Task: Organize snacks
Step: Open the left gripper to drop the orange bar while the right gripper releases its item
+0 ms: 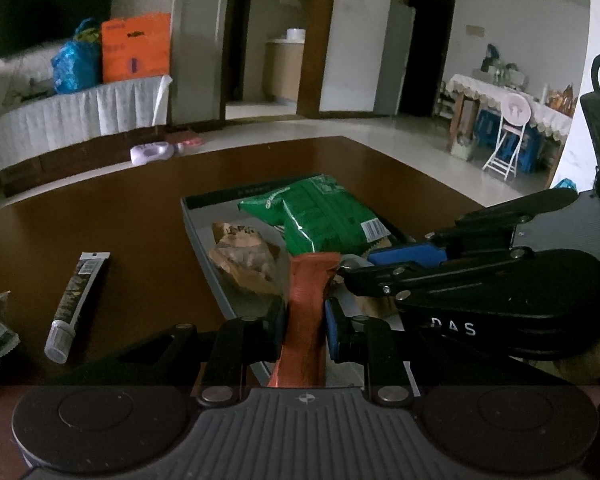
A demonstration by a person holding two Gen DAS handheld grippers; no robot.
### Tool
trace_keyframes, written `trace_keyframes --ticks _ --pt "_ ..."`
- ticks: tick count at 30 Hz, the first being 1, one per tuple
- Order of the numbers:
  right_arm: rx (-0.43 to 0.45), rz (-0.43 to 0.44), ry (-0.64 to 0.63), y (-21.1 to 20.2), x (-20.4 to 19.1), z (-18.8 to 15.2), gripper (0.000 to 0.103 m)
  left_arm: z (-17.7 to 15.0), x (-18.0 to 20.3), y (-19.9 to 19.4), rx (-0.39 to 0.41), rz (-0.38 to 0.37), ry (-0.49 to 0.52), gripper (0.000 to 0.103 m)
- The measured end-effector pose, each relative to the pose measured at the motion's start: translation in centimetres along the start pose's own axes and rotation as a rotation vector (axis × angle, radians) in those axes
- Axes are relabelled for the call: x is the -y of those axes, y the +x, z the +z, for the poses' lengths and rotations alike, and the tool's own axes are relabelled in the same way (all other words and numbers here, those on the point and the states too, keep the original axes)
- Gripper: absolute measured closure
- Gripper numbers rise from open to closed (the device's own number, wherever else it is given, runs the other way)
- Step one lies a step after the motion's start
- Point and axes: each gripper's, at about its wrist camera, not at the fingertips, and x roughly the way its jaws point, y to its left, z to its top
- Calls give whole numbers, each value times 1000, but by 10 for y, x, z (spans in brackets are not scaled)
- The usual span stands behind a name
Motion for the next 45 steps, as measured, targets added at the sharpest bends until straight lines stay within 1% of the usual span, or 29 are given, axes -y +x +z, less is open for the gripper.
trace_keyframes --ticks 6,10,12,14,15,16,17,19,27,29,30,40,44,45 --pt "-10 -6 4 2 1 0 84 -1 1 1 -12 -13 -10 80" --pt "-8 -16 6 2 1 0 83 -1 1 1 -11 -17 -22 76" --pt "-4 -20 5 2 1 -1 83 -1 0 2 -14 -15 -33 72" --pt "1 -29 7 2 2 -1 83 -1 -1 2 -17 -19 -43 66" --pt "6 -33 10 1 2 0 83 -1 -1 2 -15 -23 -42 61" --pt "14 -38 16 0 3 0 82 -2 1 1 -10 -30 -40 50" --pt "23 -38 26 -1 5 1 78 -1 2 0 -4 -40 -35 49" --pt "25 -29 34 -2 5 0 72 -1 6 -2 6 -44 -12 49" --pt "37 -34 28 -3 3 1 68 -1 4 -4 10 -30 -12 49" --pt "44 -33 29 -5 2 2 61 -1 2 -6 13 -21 -14 49" --pt "49 -31 29 -5 1 3 59 -1 1 -7 14 -19 -16 49" --pt "78 -14 14 -8 -11 13 58 -2 -11 -18 22 12 -19 47" --pt "97 2 0 -8 -22 20 50 -5 -20 -29 30 32 -24 44" --pt "99 5 -5 -9 -25 21 50 -6 -23 -32 30 37 -25 44"
